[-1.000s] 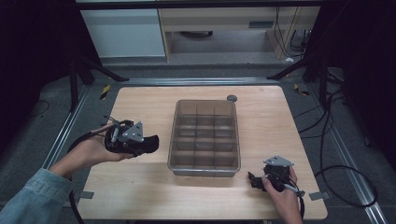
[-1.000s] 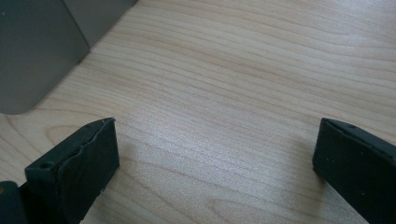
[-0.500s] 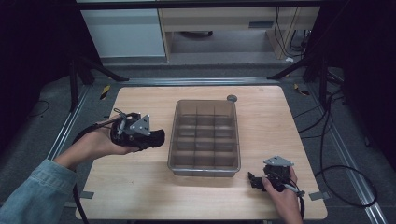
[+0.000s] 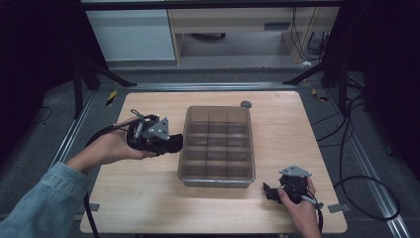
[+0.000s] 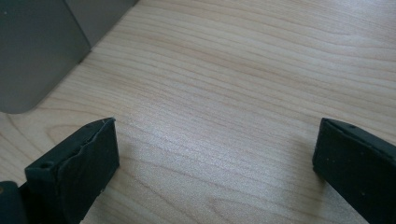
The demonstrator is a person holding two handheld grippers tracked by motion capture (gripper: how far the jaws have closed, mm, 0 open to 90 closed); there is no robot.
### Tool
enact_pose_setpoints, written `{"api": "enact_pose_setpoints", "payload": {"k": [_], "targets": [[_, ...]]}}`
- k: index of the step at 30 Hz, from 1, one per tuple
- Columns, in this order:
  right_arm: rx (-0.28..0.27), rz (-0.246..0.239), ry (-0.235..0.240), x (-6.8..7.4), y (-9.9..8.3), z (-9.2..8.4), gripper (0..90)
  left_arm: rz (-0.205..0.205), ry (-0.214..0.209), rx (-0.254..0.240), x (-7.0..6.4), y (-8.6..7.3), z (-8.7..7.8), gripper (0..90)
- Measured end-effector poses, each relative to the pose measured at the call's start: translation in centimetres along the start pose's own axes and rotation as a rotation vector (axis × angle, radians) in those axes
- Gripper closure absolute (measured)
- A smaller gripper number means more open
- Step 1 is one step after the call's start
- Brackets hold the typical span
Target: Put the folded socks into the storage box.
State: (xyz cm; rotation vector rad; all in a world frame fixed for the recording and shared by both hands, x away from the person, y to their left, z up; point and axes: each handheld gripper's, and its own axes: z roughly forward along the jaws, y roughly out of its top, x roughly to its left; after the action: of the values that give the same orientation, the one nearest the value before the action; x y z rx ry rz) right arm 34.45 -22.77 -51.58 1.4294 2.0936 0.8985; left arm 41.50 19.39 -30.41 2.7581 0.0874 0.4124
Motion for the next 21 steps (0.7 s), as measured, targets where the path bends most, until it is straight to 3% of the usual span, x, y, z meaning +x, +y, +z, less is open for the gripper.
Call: {"api": "enact_pose_setpoints", "payload": {"k": [21], "targets": [[0.001,-0.002,-0.001,0.0,0.0,0.0,0.7,0.05,-0.053,0.002,-0.6,3.5,2.1,62.5]]}}
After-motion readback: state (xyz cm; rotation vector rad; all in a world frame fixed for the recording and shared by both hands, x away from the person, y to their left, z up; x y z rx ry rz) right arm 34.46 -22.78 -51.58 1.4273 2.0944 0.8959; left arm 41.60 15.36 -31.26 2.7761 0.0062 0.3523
